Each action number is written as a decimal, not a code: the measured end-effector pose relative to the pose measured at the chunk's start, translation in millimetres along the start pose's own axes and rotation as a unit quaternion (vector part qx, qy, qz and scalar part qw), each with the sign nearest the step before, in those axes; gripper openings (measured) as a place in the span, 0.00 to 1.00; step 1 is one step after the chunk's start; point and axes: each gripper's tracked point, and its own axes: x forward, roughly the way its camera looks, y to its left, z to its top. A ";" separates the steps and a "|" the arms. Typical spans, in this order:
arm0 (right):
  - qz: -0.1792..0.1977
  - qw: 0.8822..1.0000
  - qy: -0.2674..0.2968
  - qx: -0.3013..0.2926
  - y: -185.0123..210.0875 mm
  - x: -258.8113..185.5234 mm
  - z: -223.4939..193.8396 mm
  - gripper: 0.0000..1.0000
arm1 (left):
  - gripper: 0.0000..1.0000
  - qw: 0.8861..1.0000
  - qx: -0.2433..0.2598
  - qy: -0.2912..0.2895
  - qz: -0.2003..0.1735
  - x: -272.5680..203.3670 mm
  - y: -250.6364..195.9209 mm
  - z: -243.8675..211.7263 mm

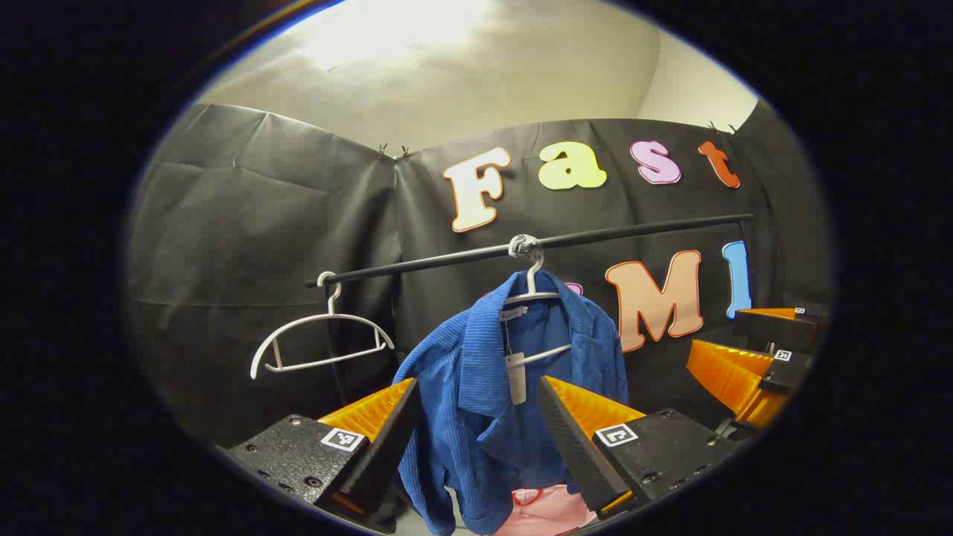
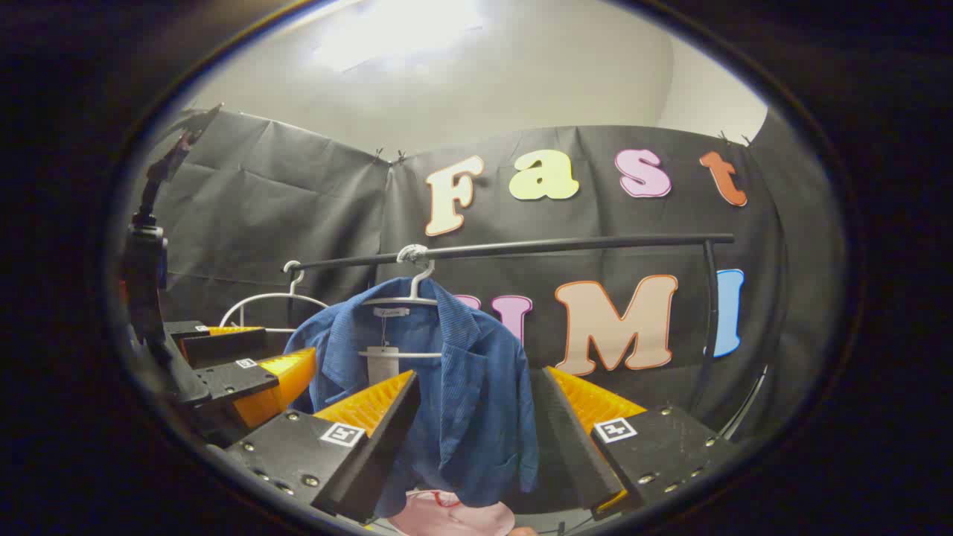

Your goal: Grasp the clothes on the hanger with both hands and then place them into the laundry hamper below.

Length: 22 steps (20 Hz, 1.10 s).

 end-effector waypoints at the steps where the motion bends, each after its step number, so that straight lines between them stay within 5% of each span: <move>1: -0.002 1.000 0.001 -0.002 -0.4 1.2 -1.0 0.94 | 0.99 1.000 0.000 0.004 -0.005 2.3 -2.5 -3.1; 9: -0.019 1.000 -0.001 -0.012 -5.0 9.1 -0.5 0.94 | 0.95 0.998 -0.013 0.056 -0.027 21.2 -15.6 -40.8; 22: -0.051 0.998 0.012 -0.025 -28.4 12.4 -8.0 0.96 | 0.96 0.984 -0.031 0.152 0.086 77.6 -2.0 -127.1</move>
